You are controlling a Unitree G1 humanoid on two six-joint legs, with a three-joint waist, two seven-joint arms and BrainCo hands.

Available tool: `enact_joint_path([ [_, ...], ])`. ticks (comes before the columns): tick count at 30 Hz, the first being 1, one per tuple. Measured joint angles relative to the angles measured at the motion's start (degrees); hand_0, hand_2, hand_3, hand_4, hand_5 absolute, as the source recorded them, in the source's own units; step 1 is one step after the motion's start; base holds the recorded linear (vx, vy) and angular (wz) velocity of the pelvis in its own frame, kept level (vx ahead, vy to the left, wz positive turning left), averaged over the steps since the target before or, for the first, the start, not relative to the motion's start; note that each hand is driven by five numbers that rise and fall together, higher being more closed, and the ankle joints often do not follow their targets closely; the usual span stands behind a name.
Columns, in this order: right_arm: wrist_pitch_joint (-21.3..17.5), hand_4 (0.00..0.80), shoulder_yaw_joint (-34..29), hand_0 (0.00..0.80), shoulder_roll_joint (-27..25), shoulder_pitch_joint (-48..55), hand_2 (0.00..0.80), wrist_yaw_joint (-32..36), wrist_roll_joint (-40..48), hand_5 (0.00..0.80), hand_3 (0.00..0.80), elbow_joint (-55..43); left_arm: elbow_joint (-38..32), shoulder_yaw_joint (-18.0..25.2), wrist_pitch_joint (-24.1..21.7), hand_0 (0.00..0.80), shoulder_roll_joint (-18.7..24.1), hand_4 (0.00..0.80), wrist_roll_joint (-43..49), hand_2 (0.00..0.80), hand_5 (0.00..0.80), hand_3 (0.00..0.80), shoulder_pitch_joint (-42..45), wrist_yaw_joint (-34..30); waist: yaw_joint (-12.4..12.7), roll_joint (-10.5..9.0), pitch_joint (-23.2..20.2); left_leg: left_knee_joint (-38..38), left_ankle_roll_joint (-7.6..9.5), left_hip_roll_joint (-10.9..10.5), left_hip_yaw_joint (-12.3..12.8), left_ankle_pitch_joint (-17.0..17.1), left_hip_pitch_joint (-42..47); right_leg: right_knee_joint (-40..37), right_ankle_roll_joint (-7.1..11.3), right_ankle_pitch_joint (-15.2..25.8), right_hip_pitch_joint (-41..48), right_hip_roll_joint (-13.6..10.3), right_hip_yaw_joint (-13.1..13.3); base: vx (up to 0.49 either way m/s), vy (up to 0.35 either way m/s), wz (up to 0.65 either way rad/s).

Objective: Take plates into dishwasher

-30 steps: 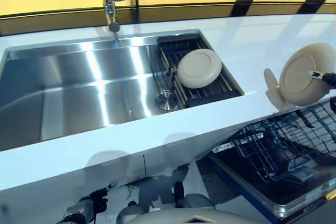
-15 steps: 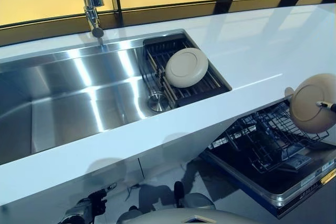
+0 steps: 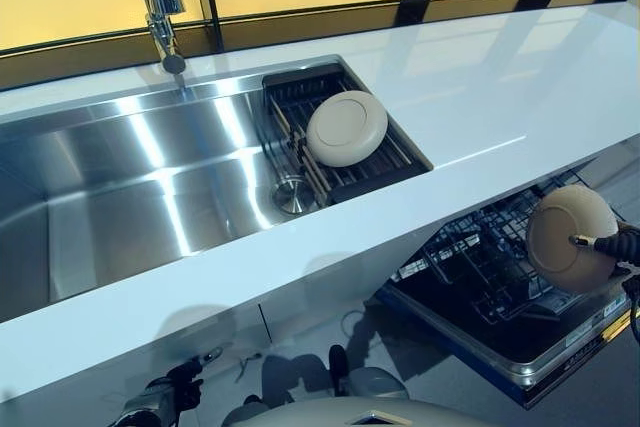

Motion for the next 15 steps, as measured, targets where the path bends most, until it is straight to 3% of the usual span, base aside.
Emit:
enact_joint_path([
  [15,-1.0,0.8,6.7,0.8,5.8,-0.8,0.8,-2.0,-8.2,0.8,0.8,0.0,-1.8,0.2,1.3,0.0,-0.1,0.0,2.2,0.0,0.0,0.0,0.0,0.0,0.3,1.1,0.7,0.0,0.01,0.3,0.0,0.0,-0.1,-0.2,-0.01,0.0,-0.2,0.0,-0.2,0.0,0.0,0.0],
])
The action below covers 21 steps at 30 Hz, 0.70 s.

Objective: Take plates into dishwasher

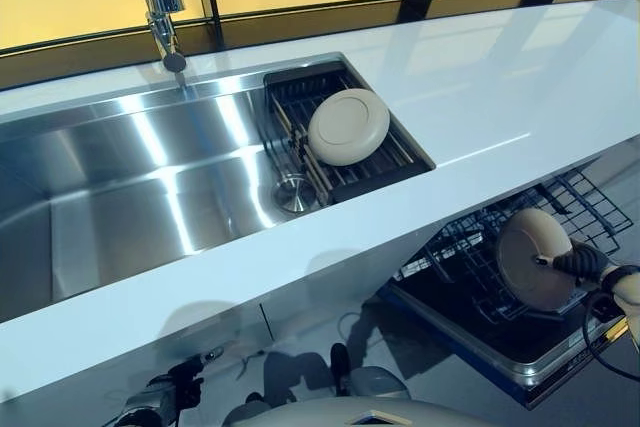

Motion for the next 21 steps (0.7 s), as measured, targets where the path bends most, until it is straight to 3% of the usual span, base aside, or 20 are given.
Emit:
enact_joint_path([
  [8,1.0,0.8,3.8,0.8,0.9,-6.4,0.8,-1.2,-1.1,0.8,0.8,1.8,-2.0,0.0,1.2,0.0,-0.2,0.0,0.0,0.0,0.0,0.0,0.0,0.0,0.4,2.38,1.4,0.0,0.01,0.1,-0.3,0.0,0.2,0.0,-0.01,0.0,0.4,0.0,-0.4,-0.001,-0.01,0.01],
  [21,3.9,0.8,9.2,0.8,2.5,-13.7,0.8,-2.9,-1.7,0.8,0.8,10.4,-4.8,0.0,2.6,0.0,-0.6,0.0,-0.1,0.0,0.0,0.0,-0.5,-0.1,3.3,3.69,2.2,0.2,-0.02,0.2,-0.9,0.2,0.1,-0.1,-0.09,-0.1,0.7,-0.1,-1.1,-0.002,-0.007,0.01],
])
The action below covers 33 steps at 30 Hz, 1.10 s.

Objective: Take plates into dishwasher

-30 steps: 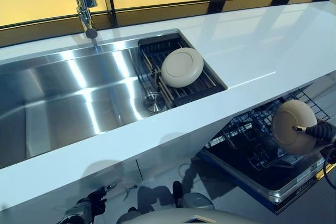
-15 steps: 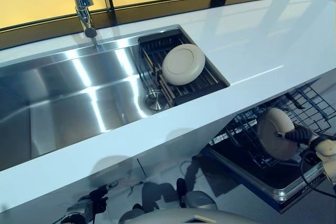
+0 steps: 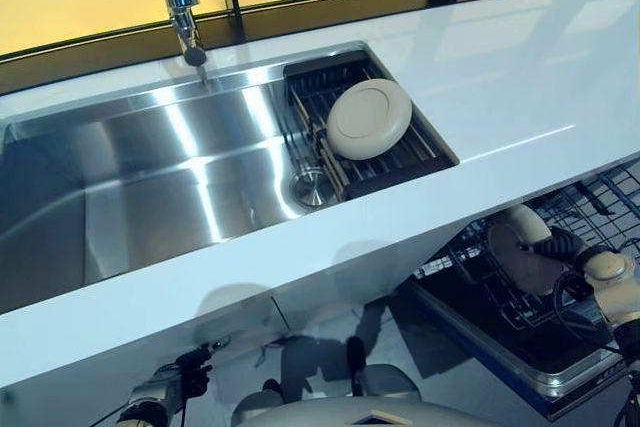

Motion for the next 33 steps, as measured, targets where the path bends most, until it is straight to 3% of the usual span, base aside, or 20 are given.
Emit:
enact_joint_path([
  [2,0.4,0.8,0.1,0.8,0.7,-1.7,0.8,0.0,0.0,0.8,0.8,2.0,-0.5,0.0,0.6,0.0,0.0,0.0,-0.1,0.0,0.0,0.0,-0.1,0.0,0.1,0.26,0.2,0.0,-0.09,0.0,-0.2,0.1,0.1,0.0,-0.02,0.0,0.2,0.0,-0.2,-0.011,-0.006,0.05],
  [3,0.8,0.712,0.1,0.712,0.9,-2.4,0.712,0.1,0.0,0.712,0.712,2.9,-0.7,0.0,0.8,0.0,-0.1,0.0,-0.1,0.0,0.0,0.0,-0.1,0.0,0.2,0.41,0.2,0.0,-0.06,0.0,-0.4,0.1,0.1,0.0,-0.04,0.0,0.3,-0.1,-0.4,-0.011,-0.003,0.07],
  [4,1.0,0.455,0.2,0.455,1.0,-2.8,0.455,0.1,0.0,0.455,0.455,3.5,-0.8,0.0,0.8,0.0,-0.1,0.0,-0.2,0.0,0.0,0.0,-0.2,0.1,0.2,0.54,0.3,0.0,-0.05,0.0,-0.5,0.1,0.0,0.0,-0.05,0.0,0.4,-0.1,-0.5,-0.008,0.002,0.09],
  [5,1.2,0.0,0.2,0.0,1.0,-3.2,0.0,0.2,0.0,0.0,0.0,4.1,-0.9,0.0,0.9,0.0,-0.1,0.0,-0.2,0.0,0.0,0.0,-0.2,0.0,0.2,0.65,0.3,0.0,-0.02,0.0,-0.8,0.1,0.1,0.0,-0.06,-0.1,0.5,-0.1,-0.7,-0.006,0.01,0.1],
  [12,2.8,0.0,0.7,0.0,1.4,-3.7,0.0,1.4,0.6,0.0,0.0,4.9,-1.3,0.1,1.6,0.0,-0.2,0.0,-0.2,0.0,0.0,0.0,-0.2,0.0,1.0,1.62,0.3,0.0,0.07,0.0,-1.1,0.1,0.1,0.0,-0.12,-0.1,0.8,-0.2,-1.2,-0.002,0.005,0.03],
  [24,3.7,0.0,-0.3,0.0,1.1,-3.6,0.0,2.7,0.7,0.0,0.0,4.9,-2.8,0.2,2.3,0.0,-0.2,0.0,-0.2,0.0,0.0,0.0,-0.1,-0.1,1.3,1.51,0.3,-0.2,0.19,0.0,-1.0,0.0,0.2,0.0,-0.11,-0.1,0.8,-0.1,-1.1,0.003,0.012,0.0],
  [33,4.3,0.0,-7.3,0.0,-1.9,0.2,0.0,2.9,2.4,0.0,0.0,4.7,-2.7,0.2,2.1,0.0,-0.2,0.0,0.1,0.0,0.0,0.0,0.4,-1.0,-0.2,0.4,0.1,-0.2,0.14,0.0,-0.8,-0.1,0.2,0.0,-0.09,-0.1,0.7,0.0,-0.4,0.022,0.038,-0.02],
])
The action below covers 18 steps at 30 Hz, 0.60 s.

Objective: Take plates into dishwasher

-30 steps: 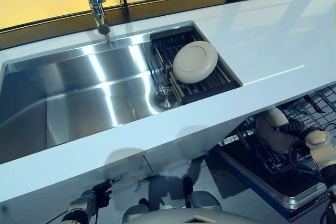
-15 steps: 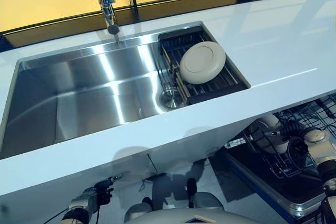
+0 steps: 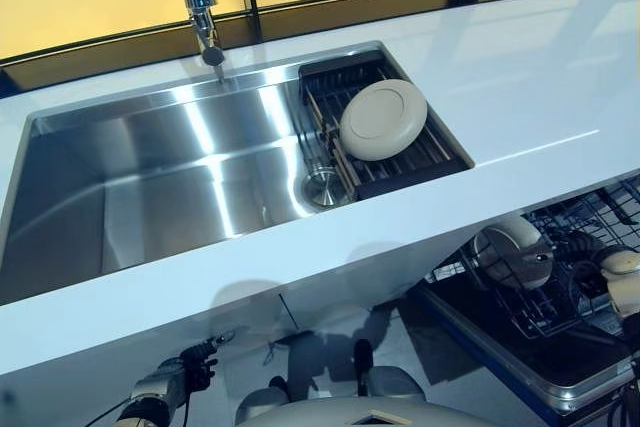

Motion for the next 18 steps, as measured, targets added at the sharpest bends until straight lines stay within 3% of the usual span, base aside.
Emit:
enact_joint_path([
  [11,0.8,0.0,-9.1,0.0,-5.3,8.7,0.0,-2.1,4.1,0.0,0.0,0.3,4.3,-0.1,-1.4,0.0,1.3,0.0,0.0,0.0,0.0,0.0,1.2,-0.8,-3.3,-3.84,-2.2,0.0,-0.23,-0.1,2.8,-0.3,0.0,0.0,0.17,0.2,-1.2,0.5,2.5,0.01,0.009,-0.13],
  [18,0.8,0.0,-12.2,0.0,-6.6,10.0,0.0,-5.7,11.2,0.0,0.0,0.3,5.5,-0.5,-2.6,0.0,1.3,0.0,0.0,0.0,0.0,0.0,1.2,-1.2,-4.7,-4.78,-2.8,0.0,-0.14,-0.2,3.7,-0.4,-0.1,0.0,0.5,0.4,-1.8,0.5,3.3,0.001,0.0,-0.07],
])
